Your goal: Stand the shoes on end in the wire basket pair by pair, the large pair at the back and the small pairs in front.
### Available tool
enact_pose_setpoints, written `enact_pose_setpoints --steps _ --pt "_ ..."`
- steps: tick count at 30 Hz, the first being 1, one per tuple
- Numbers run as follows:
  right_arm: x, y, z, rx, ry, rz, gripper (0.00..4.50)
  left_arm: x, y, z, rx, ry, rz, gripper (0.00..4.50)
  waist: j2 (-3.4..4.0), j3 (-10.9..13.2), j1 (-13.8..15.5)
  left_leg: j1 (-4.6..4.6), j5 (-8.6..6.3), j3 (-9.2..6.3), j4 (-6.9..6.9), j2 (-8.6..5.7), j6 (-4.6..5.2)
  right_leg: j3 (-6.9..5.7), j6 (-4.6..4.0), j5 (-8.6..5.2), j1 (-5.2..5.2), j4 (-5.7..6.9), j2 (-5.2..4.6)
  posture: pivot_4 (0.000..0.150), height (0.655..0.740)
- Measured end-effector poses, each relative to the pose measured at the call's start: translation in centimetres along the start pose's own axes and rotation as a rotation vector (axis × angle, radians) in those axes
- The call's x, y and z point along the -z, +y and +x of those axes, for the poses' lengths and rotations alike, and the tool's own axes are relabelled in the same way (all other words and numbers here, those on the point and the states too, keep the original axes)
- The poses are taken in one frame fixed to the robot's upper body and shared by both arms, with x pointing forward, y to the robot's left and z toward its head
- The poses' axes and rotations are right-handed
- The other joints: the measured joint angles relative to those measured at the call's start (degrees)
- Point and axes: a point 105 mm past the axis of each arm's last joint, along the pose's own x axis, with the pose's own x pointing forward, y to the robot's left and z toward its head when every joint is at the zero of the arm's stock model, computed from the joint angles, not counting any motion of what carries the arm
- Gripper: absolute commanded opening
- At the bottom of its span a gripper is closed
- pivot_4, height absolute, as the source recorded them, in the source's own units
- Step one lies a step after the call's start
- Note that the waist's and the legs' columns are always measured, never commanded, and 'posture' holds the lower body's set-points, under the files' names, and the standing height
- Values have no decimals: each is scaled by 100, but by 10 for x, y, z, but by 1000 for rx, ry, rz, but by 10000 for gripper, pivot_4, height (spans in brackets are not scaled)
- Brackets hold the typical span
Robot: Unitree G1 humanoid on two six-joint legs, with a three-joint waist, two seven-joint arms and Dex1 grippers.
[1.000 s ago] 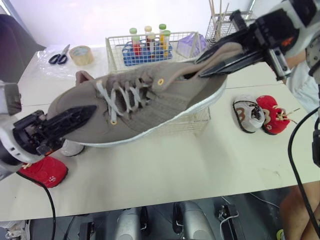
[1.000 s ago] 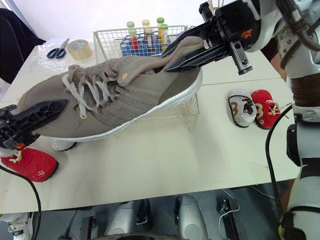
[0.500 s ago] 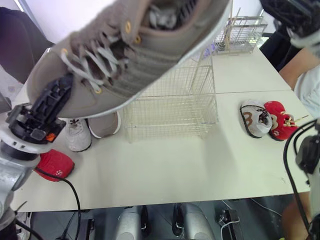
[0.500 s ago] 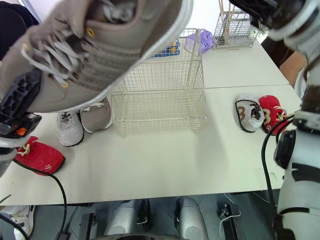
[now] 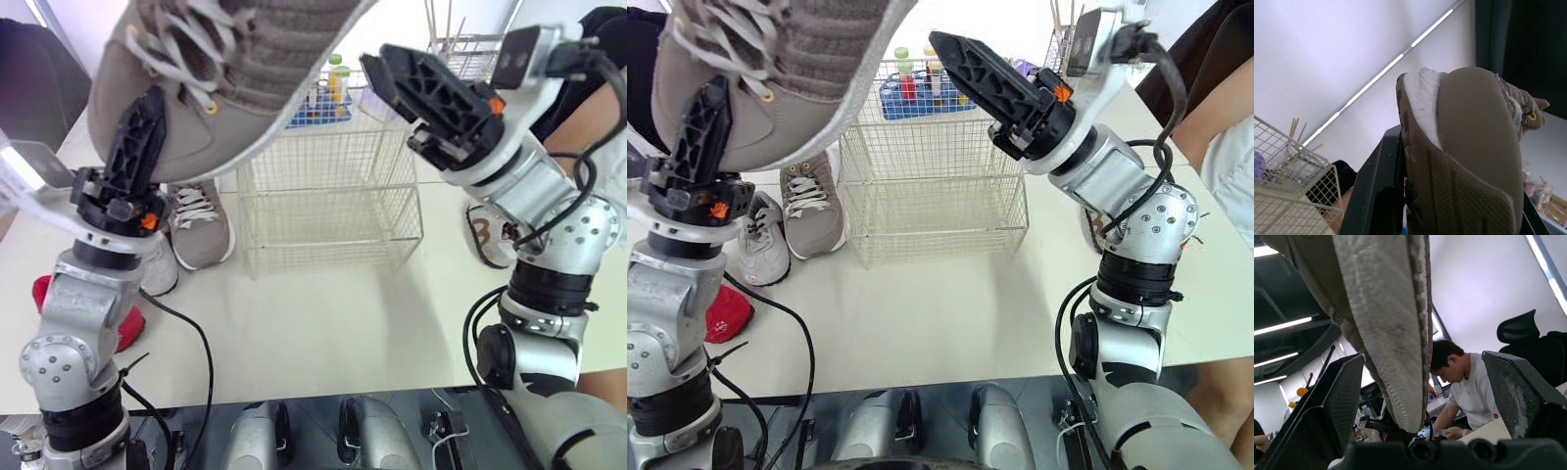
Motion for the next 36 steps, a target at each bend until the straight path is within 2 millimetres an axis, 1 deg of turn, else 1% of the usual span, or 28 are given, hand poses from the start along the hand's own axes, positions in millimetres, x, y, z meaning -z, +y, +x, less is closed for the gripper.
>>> enact_pose_setpoints --steps 6,11,14,18,19,20,21,22,23,24,25,26,30,32,35,36 --pt "10 7 13 -43 -7 24 41397 3 4 4 -9 4 12 13204 0 0 -17 1 0 -1 0 3 -1 0 0 0 -1 2 4 1500 7400" --pt "17 4 22 -32 -27 18 41397 8 5 4 -11 9 1 13204 0 0 -16 1 0 0 0 3 -1 0 0 0 -1 1 3 1500 7400" --pt "18 3 25 -23 -40 11 41397 14 10 -1 -35 29 -7 13204 0 0 -13 -1 0 -1 0 3 -1 -1 0 0 -1 0 3 1500 7400" --pt "11 -2 21 19 -42 -48 41397 17 14 -6 -50 35 -13 13204 0 0 -16 -1 0 -1 0 2 0 -1 0 0 -1 -2 3 1500 7400" --pt "10 -2 20 22 -47 -54 39138 17 14 -6 -53 36 -13 13204 0 0 -19 -1 0 -1 -1 3 0 -1 0 0 -1 -2 3 1500 7400" --pt "9 -2 20 22 -51 -56 35920 18 15 -8 -56 36 -14 13204 0 0 -21 -1 0 -1 -1 4 0 -1 0 0 -2 -1 3 1500 7400" --pt "9 -2 20 24 -53 -58 32297 18 15 -8 -55 38 -14 13204 0 0 -21 -1 0 -1 -1 5 0 -1 0 0 -2 -1 4 1500 7400" --pt "8 -2 20 25 -54 -58 27079 18 14 -8 -48 39 -15 13204 0 0 -21 -1 0 -1 -1 5 0 -1 0 0 -2 -1 4 1500 7400" --pt "8 -2 19 27 -56 -58 22904 19 13 -8 -39 40 -14 13204 0 0 -21 -1 0 -1 -2 5 0 -1 0 0 -2 -2 4 1500 7400" --pt "8 -2 18 27 -55 -60 19321 19 12 -8 -35 41 -13 13204 0 0 -22 -1 0 -1 -2 5 0 -1 0 0 -2 -2 4 1500 7400" --pt "8 -1 17 25 -55 -60 17217 19 12 -8 -32 42 -13 13204 0 0 -21 -1 -1 -1 -1 5 0 -1 0 0 -2 -2 4 1500 7400" --pt "8 1 16 24 -55 -63 16334 20 11 -8 -28 45 -13 13204 0 0 -16 -2 -1 -1 -2 5 1 -1 0 0 -2 -2 4 1500 7400" --pt "4 7 13 21 -44 -81 15715 24 10 -7 -19 69 -3 13204 0 0 -14 -2 -2 -1 -1 3 3 -1 0 0 -2 -4 3 1500 7400" --pt "0 8 9 32 -26 -97 15715 31 12 -6 -34 124 35 13204 0 0 -10 -2 -3 -1 -1 3 5 -1 0 0 -2 -4 3 1500 7400" --pt "-6 8 1 54 20 -132 15700 43 16 -9 -74 260 131 23297 0 1 -19 -2 -15 -1 -2 3 25 -1 0 0 -2 -6 3 1500 7400" --pt "-10 7 -1 47 46 -145 15700 48 18 -13 -95 324 175 27994 2 2 -22 -2 -19 1 -3 3 32 0 0 0 -4 -6 3 1500 7400"
